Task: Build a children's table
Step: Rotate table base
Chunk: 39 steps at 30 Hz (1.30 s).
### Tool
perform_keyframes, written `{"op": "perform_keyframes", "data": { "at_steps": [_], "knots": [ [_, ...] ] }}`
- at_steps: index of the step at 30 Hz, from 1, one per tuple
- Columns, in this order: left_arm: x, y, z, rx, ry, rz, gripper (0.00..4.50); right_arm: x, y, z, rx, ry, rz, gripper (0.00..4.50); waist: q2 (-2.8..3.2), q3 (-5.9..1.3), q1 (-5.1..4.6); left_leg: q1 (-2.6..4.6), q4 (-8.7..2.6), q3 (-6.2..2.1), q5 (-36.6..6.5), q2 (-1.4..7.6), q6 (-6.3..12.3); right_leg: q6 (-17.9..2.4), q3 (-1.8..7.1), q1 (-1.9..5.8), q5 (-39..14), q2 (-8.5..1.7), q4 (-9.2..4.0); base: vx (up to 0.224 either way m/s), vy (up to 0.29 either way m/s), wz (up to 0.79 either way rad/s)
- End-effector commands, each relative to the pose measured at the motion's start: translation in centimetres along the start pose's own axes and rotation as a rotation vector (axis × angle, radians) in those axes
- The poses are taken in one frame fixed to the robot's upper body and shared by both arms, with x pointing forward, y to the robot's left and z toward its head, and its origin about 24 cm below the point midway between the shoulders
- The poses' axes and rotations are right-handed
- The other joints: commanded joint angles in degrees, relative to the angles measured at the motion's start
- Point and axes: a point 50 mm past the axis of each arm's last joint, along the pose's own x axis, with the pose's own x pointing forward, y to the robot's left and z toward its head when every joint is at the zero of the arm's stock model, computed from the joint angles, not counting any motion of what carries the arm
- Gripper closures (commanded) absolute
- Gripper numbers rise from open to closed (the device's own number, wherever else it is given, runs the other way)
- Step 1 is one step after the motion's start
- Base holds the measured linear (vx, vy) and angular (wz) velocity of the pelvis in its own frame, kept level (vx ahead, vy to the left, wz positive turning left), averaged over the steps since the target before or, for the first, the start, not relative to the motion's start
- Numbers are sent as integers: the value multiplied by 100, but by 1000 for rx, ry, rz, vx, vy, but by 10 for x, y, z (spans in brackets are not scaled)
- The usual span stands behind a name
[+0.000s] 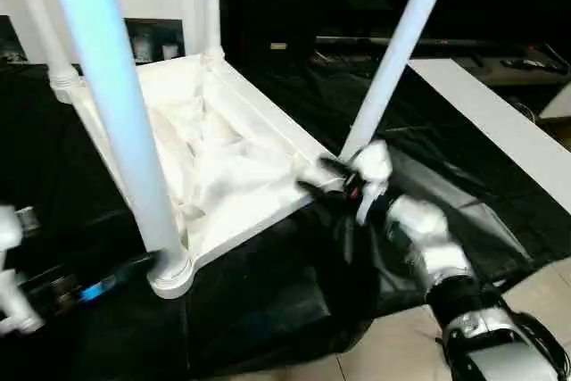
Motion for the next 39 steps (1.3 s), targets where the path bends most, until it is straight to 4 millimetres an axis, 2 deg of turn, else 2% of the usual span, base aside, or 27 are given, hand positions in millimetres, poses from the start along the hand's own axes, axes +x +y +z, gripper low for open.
{"op": "perform_keyframes", "data": {
  "at_steps": [1,3,4,5,6,7,8,9,11,12,13,15,16,17,18,19,20,21,23,24,26,28,32,33,35,36,39],
  "knots": [
    [11,-3,4,4,-26,-67,0,-5,-11,-5,-33,58,-77,117,201,-219,-9,92,-471,2,-2265,73,-285,-785,182,136,-1962,-191,-425,0,0,0],
    [23,-4,9,11,-55,-120,0,-7,-14,-11,-42,102,-131,117,194,-226,-11,127,-457,6,-2384,68,-317,-768,174,112,-2052,-181,-434,0,0,0],
    [28,-4,11,9,-69,-136,0,-8,-17,-12,-42,113,-160,117,203,-230,-19,111,-452,5,-2380,61,-331,-762,179,124,-2005,-182,-428,0,0,0],
    [42,-3,14,5,-103,-170,0,-11,-22,-14,-33,135,-227,117,236,-247,-4,133,-447,6,-2328,57,-373,-762,175,122,-1944,-183,-413,0,0,0],
    [46,-3,15,4,-112,-178,0,-11,-24,-15,-26,140,-247,117,215,-245,-6,146,-437,16,-2312,58,-364,-779,176,110,-1809,-166,-410,0,0,0],
    [51,-2,15,0,-121,-185,0,-12,-25,-16,-23,147,-262,117,242,-250,-5,124,-437,9,-2280,54,-371,-796,179,136,-1742,-172,-391,0,0,0],
    [56,-2,16,-3,-132,-194,0,-12,-26,-17,-21,159,-279,117,209,-251,-16,81,-437,9,-2204,47,-362,-783,175,173,-1715,-177,-384,0,0,0],
    [61,-3,18,-7,-142,-212,0,-13,-27,-19,-21,175,-292,117,253,-251,-14,83,-437,5,-2204,47,-377,-773,177,171,-1733,-182,-379,0,0,0],
    [72,-8,20,-17,-158,-257,0,-12,-26,-24,-22,209,-297,117,248,-264,-32,98,-412,15,-2174,43,-370,-806,174,166,-1723,-180,-387,0,0,0],
    [81,-11,21,-24,-162,-293,0,-11,-25,-26,-28,227,-296,117,250,-260,-42,83,-411,18,-2168,42,-374,-817,172,169,-1745,-178,-388,0,0,0],
    [82,-12,21,-25,-163,-299,0,-11,-25,-27,-29,230,-296,117,260,-267,-27,108,-404,17,-2186,46,-369,-833,170,154,-1744,-179,-390,0,0,0],
    [96,-19,24,-34,-166,-367,0,-6,-20,-29,-30,242,-283,117,250,-274,-42,73,-403,15,-2137,45,-344,-855,169,186,-1723,-186,-379,0,0,0],
    [113,-30,28,-33,-171,-459,0,1,-14,-29,-34,254,-264,117,283,-276,-30,94,-394,18,-2094,47,-348,-881,171,170,-1668,-190,-370,0,0,0],
    [120,-36,30,-37,-175,-503,0,4,-12,-29,-38,257,-258,117,303,-272,-25,117,-381,33,-2073,48,-343,-962,176,145,-1570,-183,-372,0,0,0],
    [120,-36,30,-37,-175,-504,0,4,-12,-29,-38,258,-258,117,288,-270,-19,82,-385,32,-2016,45,-339,-998,180,172,-1513,-191,-357,0,0,0],
    [126,-40,32,-38,-179,-537,0,8,-10,-27,-41,252,-250,117,316,-276,-14,62,-390,18,-1962,44,-346,-1010,179,202,-1457,-203,-334,0,0,0],
    [129,-43,33,-38,-181,-554,0,10,-9,-26,-41,247,-245,117,296,-285,-26,43,-390,14,-1862,48,-345,-1001,170,226,-1407,-209,-322,0,0,0],
    [136,-47,36,-37,-189,-588,0,14,-6,-23,-39,240,-231,117,317,-285,-20,54,-370,31,-1753,39,-334,-1010,178,222,-1276,-203,-318,0,0,0],
    [148,-57,40,-32,-207,-652,0,20,-1,-21,-44,237,-204,117,321,-304,-33,49,-358,31,-1614,43,-331,-1056,172,241,-1082,-200,-296,0,0,0],
    [154,-62,42,-28,-213,-681,0,23,1,-20,-49,237,-189,117,309,-299,-56,26,-362,29,-1542,40,-309,-1107,169,258,-941,-196,-281,0,0,0],
    [167,-70,45,-20,-219,-731,0,27,7,-20,-59,233,-151,117,300,-306,-67,31,-350,40,-1477,40,-282,-1152,168,264,-830,-195,-278,0,0,0],
    [175,-74,46,-17,-222,-752,0,29,12,-19,-54,222,-118,117,296,-303,-85,5,-352,35,-1428,36,-257,-1161,167,293,-781,-204,-273,0,0,0],
    [195,-77,46,6,-224,-737,0,30,21,-22,-65,210,-58,117,285,-297,-138,1,-343,38,-1498,35,-166,-1172,169,296,-940,-208,-315,0,0,0],
    [202,-75,44,26,-218,-705,0,31,25,-23,-68,199,-34,117,319,-295,-127,26,-340,39,-1529,45,-155,-1180,172,275,-982,-215,-327,0,0,0],
    [208,-72,43,31,-206,-668,0,32,31,-22,-63,179,14,117,300,-292,-145,4,-353,28,-1610,45,-142,-1171,166,298,-1081,-211,-339,0,0,0],
    [210,-71,42,35,-201,-657,0,32,32,-22,-62,177,23,117,318,-285,-150,15,-354,23,-1703,48,-143,-1153,163,288,-1190,-213,-354,0,0,0],
    [215,-65,40,63,-180,-597,0,32,34,-25,-79,189,21,117,316,-283,-166,15,-357,7,-1810,47,-151,-1101,157,284,-1487,-223,-375,0,0,0]
  ]
}}
